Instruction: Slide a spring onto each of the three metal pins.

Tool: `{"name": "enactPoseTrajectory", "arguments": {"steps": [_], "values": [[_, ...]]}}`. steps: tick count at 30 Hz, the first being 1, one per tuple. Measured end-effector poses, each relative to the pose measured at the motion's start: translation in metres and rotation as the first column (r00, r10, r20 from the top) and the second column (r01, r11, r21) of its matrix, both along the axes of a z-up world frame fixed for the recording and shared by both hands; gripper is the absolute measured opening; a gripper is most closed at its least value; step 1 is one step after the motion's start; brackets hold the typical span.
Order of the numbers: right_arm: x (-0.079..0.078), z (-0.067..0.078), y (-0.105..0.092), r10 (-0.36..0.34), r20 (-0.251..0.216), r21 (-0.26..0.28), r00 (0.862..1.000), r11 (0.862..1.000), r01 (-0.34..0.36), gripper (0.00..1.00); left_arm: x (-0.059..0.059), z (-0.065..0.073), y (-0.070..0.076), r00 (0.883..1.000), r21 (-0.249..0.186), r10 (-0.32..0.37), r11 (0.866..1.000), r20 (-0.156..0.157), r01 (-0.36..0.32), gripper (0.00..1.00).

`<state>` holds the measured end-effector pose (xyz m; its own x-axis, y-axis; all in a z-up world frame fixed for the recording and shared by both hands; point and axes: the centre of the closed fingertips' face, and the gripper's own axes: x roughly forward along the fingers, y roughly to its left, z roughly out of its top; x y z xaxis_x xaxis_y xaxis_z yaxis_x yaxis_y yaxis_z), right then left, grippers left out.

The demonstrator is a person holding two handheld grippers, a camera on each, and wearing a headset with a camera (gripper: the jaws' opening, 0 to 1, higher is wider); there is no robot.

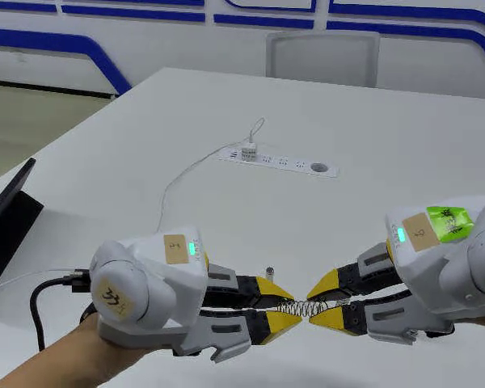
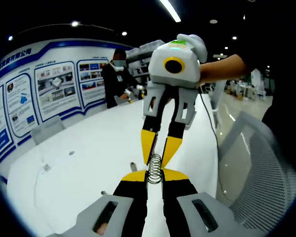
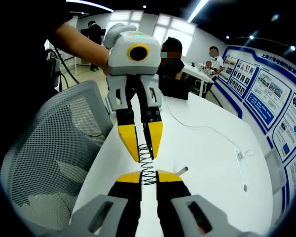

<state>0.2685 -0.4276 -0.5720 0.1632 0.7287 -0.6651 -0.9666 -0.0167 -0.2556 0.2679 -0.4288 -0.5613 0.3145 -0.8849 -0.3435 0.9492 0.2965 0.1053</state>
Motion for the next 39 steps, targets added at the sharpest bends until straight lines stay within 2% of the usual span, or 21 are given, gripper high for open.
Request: {"name": "enactPoseTrajectory", "arguments": {"steps": [4, 6, 8, 9, 11, 12, 16, 18, 22, 26, 28, 31, 34, 37, 39], "values": [[0.001, 0.002, -0.001, -0.013, -0.012, 0.019, 1.000, 1.000, 0.014, 0.12, 0.000, 0.002, 0.000, 1.000, -0.002, -0.012, 1.000, 0.001, 0.012, 0.09], [0.001, 0.001, -0.002, -0.024, -0.032, 0.032, 0.999, 0.999, 0.025, 0.15, -0.001, 0.003, -0.001, 1.000, -0.012, -0.021, 1.000, -0.001, 0.021, 0.09], [0.004, -0.003, -0.006, -0.031, -0.037, 0.024, 0.999, 0.999, 0.032, 0.16, -0.003, 0.004, -0.002, 0.999, -0.023, -0.030, 0.999, -0.014, 0.030, 0.09], [0.004, -0.006, -0.007, -0.035, -0.060, 0.023, 0.998, 0.999, 0.037, 0.15, -0.002, 0.003, -0.003, 1.000, -0.020, -0.029, 0.999, -0.012, 0.029, 0.09], [0.005, -0.006, -0.009, -0.038, -0.057, 0.025, 0.998, 0.999, 0.040, 0.13, -0.001, 0.003, -0.003, 1.000, -0.022, -0.027, 0.999, -0.015, 0.027, 0.09], [0.001, -0.005, -0.007, -0.035, -0.090, 0.045, 0.995, 0.998, 0.039, 0.11, 0.000, 0.004, -0.002, 1.000, -0.028, -0.023, 0.999, -0.015, 0.023, 0.09], [0.001, -0.003, -0.009, -0.047, -0.119, 0.058, 0.992, 0.997, 0.054, 0.11, -0.003, 0.005, -0.003, 0.999, -0.033, -0.031, 0.999, -0.022, 0.030, 0.09], [0.000, -0.001, -0.009, -0.058, -0.150, 0.077, 0.987, 0.995, 0.070, 0.11, -0.002, 0.005, -0.003, 0.999, -0.034, -0.029, 0.999, -0.018, 0.029, 0.09], [0.000, 0.012, -0.007, -0.067, -0.196, 0.160, 0.978, 0.982, 0.099, 0.10, -0.001, 0.006, -0.001, 1.000, -0.031, -0.022, 0.999, -0.011, 0.022, 0.09], [0.000, 0.018, -0.008, -0.060, -0.211, 0.195, 0.976, 0.975, 0.102, 0.10, 0.000, 0.008, -0.002, 1.000, -0.033, -0.021, 0.999, -0.009, 0.021, 0.09], [-0.004, 0.024, -0.006, -0.037, -0.228, 0.231, 0.973, 0.969, 0.092, 0.10, 0.000, 0.004, -0.003, 1.000, -0.025, -0.023, 0.999, -0.009, 0.023, 0.09], [-0.008, 0.030, -0.003, -0.018, -0.231, 0.256, 0.973, 0.964, 0.079, 0.10, 0.000, 0.002, -0.003, 1.000, -0.015, -0.015, 1.000, -0.009, 0.015, 0.09], [-0.010, 0.038, 0.004, -0.012, -0.237, 0.293, 0.972, 0.952, 0.083, 0.11, -0.001, 0.002, -0.003, 1.000, -0.012, -0.015, 1.000, -0.018, 0.014, 0.09], [-0.011, 0.037, 0.008, -0.013, -0.230, 0.287, 0.973, 0.954, 0.081, 0.11, 0.000, 0.000, -0.003, 1.000, -0.006, -0.004, 1.000, -0.028, 0.004, 0.09], [-0.011, 0.038, 0.009, -0.017, -0.251, 0.297, 0.968, 0.950, 0.094, 0.11, -0.001, -0.001, -0.002, 0.999, -0.005, 0.002, 1.000, -0.040, -0.002, 0.09]]}}
